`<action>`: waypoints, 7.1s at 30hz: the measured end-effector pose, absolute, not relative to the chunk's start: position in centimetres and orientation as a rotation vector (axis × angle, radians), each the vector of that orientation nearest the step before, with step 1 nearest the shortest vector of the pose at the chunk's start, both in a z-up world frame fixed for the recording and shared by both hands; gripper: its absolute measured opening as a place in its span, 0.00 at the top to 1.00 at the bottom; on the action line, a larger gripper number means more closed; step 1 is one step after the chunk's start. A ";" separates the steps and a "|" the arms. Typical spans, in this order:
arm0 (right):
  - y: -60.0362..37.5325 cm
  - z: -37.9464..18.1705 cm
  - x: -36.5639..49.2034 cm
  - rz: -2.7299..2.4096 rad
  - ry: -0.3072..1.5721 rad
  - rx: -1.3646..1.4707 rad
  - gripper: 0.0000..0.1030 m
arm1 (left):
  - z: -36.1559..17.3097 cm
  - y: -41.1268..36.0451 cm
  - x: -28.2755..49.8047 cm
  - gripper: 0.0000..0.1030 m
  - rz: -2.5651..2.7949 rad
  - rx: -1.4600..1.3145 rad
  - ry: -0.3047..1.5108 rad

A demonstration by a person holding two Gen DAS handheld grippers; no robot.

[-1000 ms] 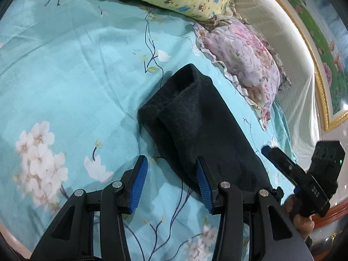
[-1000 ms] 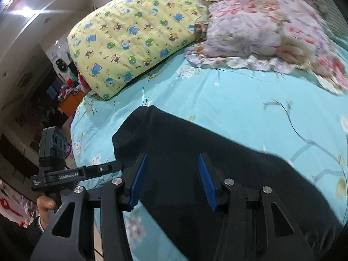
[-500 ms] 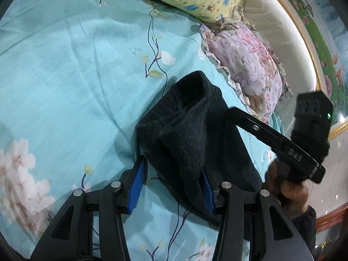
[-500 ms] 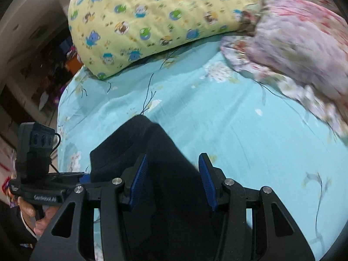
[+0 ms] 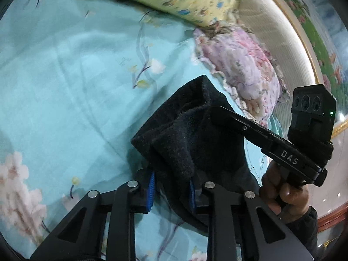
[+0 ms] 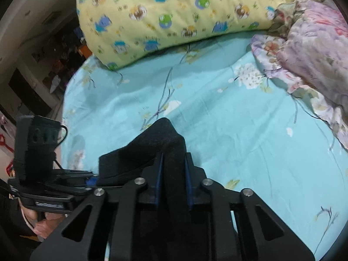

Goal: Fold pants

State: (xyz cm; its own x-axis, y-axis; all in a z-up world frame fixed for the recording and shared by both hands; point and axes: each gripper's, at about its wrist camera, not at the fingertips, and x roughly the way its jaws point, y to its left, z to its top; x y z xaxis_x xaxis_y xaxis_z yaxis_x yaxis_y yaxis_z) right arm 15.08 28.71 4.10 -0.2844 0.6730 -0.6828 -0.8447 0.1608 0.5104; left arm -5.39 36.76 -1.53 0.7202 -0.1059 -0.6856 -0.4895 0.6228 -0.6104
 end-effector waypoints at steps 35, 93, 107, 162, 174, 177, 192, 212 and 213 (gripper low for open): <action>1.7 11.0 18.8 1.234 0.950 0.284 0.84 | 10.7 15.0 -0.7 0.81 -0.162 -0.552 0.709; -22.2 4.1 11.6 0.556 0.980 0.643 0.26 | 5.1 -1.2 1.4 0.27 -0.454 -0.277 0.841; -18.8 6.2 9.2 0.520 0.982 0.502 0.19 | 5.6 5.0 0.6 0.26 -0.297 -0.342 0.824; -17.3 0.4 8.7 0.450 1.143 0.633 0.25 | -1.6 12.7 6.6 0.20 -0.180 -0.538 0.983; -16.2 -0.5 8.8 0.499 1.156 0.606 0.30 | -2.5 12.4 8.3 0.42 -0.210 -0.565 0.992; -16.0 -0.5 8.8 0.501 1.157 0.596 0.38 | -2.2 12.2 8.2 0.50 -0.220 -0.564 0.984; -14.9 3.3 8.9 0.543 1.099 0.531 0.59 | 1.5 13.8 5.0 0.70 -0.225 -0.586 0.899; -3.0 5.1 13.2 0.807 1.081 0.500 0.60 | 5.4 25.3 0.4 0.70 0.025 -0.610 0.757; -2.4 5.1 13.5 0.816 1.081 0.496 0.60 | 5.3 25.6 0.4 0.70 0.035 -0.605 0.754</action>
State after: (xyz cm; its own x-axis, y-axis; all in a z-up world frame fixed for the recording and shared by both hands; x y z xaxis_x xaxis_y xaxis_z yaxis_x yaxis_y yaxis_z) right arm 13.45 -2.37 5.05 0.2313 0.7858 -0.5736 -0.3363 0.6178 0.7108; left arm 0.43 25.64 5.34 0.7364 -0.1815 -0.6517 -0.2403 0.8304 -0.5028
